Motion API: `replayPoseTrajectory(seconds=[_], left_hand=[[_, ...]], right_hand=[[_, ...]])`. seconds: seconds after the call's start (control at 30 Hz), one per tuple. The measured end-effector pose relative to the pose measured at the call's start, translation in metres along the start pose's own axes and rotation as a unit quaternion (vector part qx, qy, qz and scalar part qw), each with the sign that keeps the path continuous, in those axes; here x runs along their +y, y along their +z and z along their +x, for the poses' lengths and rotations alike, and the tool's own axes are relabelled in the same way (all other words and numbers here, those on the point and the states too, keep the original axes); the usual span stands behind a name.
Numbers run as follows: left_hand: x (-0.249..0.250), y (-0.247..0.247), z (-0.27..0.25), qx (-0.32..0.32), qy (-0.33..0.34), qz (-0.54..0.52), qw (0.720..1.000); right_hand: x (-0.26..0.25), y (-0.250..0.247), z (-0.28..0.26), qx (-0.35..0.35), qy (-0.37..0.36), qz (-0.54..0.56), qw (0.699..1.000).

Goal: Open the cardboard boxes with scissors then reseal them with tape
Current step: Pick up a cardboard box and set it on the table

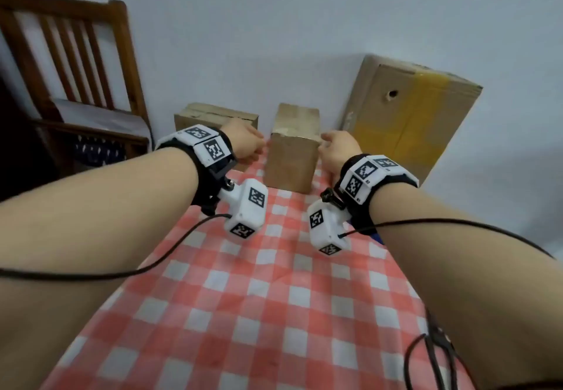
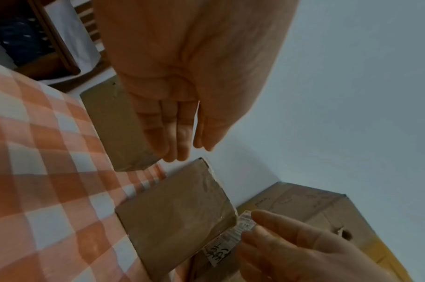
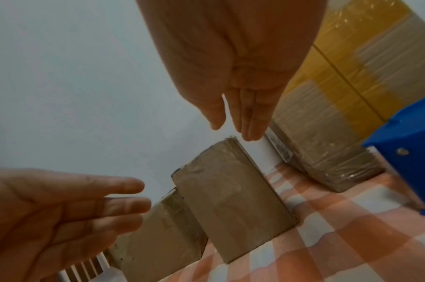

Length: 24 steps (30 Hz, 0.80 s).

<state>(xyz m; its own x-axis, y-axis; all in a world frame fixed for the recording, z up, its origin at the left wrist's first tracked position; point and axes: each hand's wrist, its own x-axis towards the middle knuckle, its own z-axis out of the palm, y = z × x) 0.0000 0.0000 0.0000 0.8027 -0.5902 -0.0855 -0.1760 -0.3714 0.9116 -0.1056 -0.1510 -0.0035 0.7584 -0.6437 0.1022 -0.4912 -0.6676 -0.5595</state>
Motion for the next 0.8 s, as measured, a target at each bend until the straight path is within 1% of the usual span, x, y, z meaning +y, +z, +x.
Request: replayPoseTrajectory(seconds=[0.07, 0.17, 0.27, 0.37, 0.47, 0.57, 0.7, 0.8], left_hand=[[-0.003, 0.007, 0.018, 0.004, 0.002, 0.006, 1.000], [-0.007, 0.016, 0.036, -0.010, 0.019, 0.006, 1.000], [-0.005, 0.025, 0.035, -0.028, 0.027, 0.005, 0.999], [-0.006, 0.029, 0.032, -0.017, 0.030, 0.021, 0.999], [-0.001, 0.025, 0.017, 0.010, 0.029, 0.017, 0.999], [0.004, 0.019, -0.007, 0.018, 0.033, 0.018, 0.999], [0.010, 0.012, -0.060, 0.024, 0.035, 0.030, 0.999], [0.010, 0.008, -0.105, 0.029, 0.036, 0.040, 0.998]], right_hand=[[0.005, 0.004, 0.009, 0.001, -0.001, 0.011, 1.000], [0.013, 0.015, 0.021, -0.011, -0.013, 0.051, 0.999], [0.018, 0.021, 0.026, -0.014, -0.020, 0.095, 0.995], [0.018, 0.020, 0.021, 0.008, -0.019, 0.115, 0.993], [0.013, 0.015, 0.004, 0.024, -0.020, 0.124, 0.992], [0.006, 0.003, -0.022, 0.042, -0.026, 0.147, 0.988], [0.001, -0.013, -0.067, 0.027, -0.034, 0.131, 0.991], [-0.003, -0.019, -0.110, 0.031, -0.041, 0.127, 0.991]])
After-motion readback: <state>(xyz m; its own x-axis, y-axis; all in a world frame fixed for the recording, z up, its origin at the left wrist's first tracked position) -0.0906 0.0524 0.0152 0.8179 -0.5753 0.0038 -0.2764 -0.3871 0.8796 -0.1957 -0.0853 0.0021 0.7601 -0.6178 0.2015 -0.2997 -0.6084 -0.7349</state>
